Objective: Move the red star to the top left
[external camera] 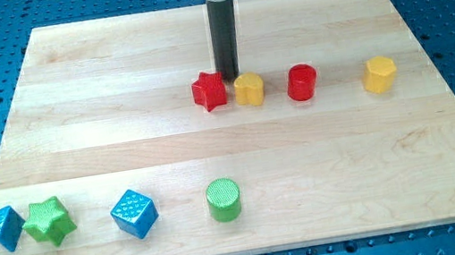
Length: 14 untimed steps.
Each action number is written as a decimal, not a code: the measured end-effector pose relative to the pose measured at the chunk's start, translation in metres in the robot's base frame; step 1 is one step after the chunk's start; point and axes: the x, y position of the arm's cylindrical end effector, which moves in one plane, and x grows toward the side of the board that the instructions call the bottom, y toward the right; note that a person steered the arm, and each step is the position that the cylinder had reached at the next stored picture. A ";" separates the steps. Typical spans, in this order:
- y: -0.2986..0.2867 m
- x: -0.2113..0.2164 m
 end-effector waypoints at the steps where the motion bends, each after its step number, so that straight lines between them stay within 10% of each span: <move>1: 0.000 0.000; 6: -0.182 0.089; 10: -0.042 0.054; 14: -0.033 -0.009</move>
